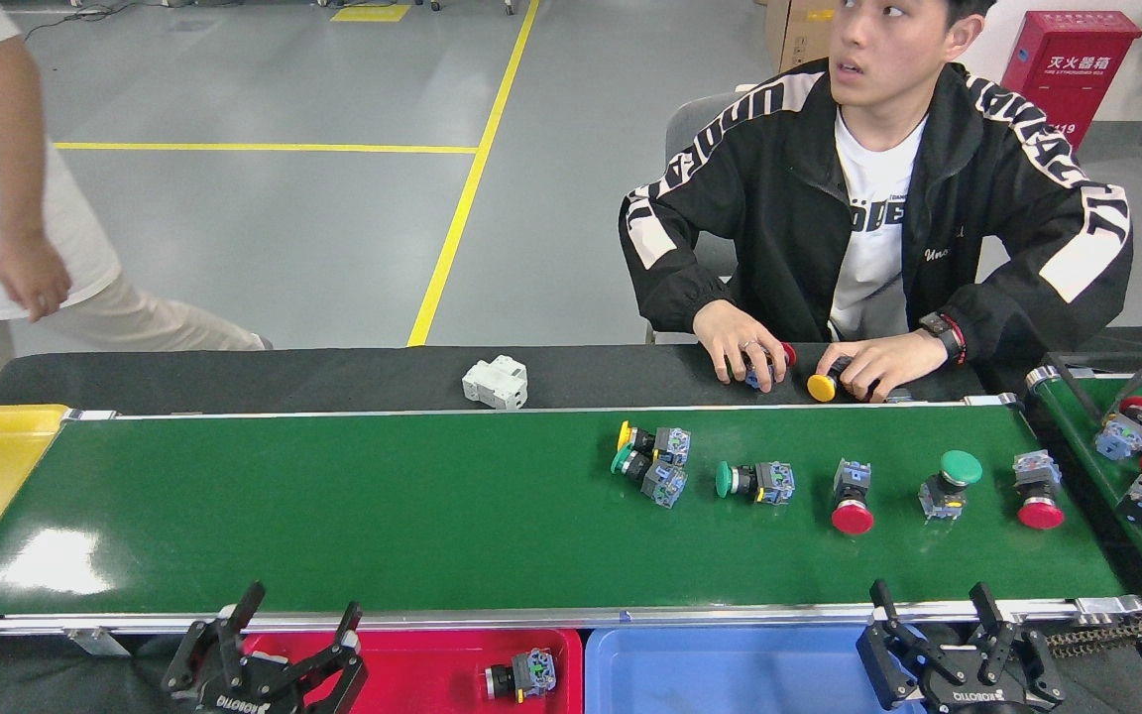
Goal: Pick switch part from conveyor to tray
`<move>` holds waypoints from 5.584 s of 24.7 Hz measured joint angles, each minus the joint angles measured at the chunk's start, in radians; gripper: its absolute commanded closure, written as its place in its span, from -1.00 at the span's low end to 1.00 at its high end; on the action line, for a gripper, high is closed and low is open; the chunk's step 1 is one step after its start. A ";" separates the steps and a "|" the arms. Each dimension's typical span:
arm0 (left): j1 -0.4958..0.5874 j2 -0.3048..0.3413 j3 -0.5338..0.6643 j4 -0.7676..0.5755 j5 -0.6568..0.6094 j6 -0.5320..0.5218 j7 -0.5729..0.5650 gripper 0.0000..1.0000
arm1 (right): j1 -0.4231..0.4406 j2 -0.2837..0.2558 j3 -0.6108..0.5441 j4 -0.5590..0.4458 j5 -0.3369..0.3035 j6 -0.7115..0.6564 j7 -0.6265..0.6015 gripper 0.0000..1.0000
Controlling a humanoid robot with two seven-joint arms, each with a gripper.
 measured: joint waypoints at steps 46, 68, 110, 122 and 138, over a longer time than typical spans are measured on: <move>-0.520 -0.174 -0.077 0.701 -0.129 -0.039 -0.026 0.57 | -0.127 0.096 0.566 0.104 -0.075 -0.362 0.200 -0.92; 0.221 -0.043 0.142 -0.049 -0.081 -0.152 0.080 -1.00 | 0.056 0.053 0.098 0.004 0.020 0.053 -0.129 -0.78; -0.494 -0.191 0.170 0.687 -0.194 0.016 -0.083 -0.99 | -0.068 0.141 0.472 0.081 -0.004 -0.474 0.128 -0.95; -0.507 -0.128 0.175 0.738 -0.169 -0.032 -0.047 0.64 | -0.072 0.144 0.244 0.027 -0.007 -0.367 0.167 -0.94; 0.195 0.013 0.184 -0.012 0.005 -0.276 0.003 -1.00 | -0.021 0.133 0.041 0.039 0.058 -0.151 0.067 -0.85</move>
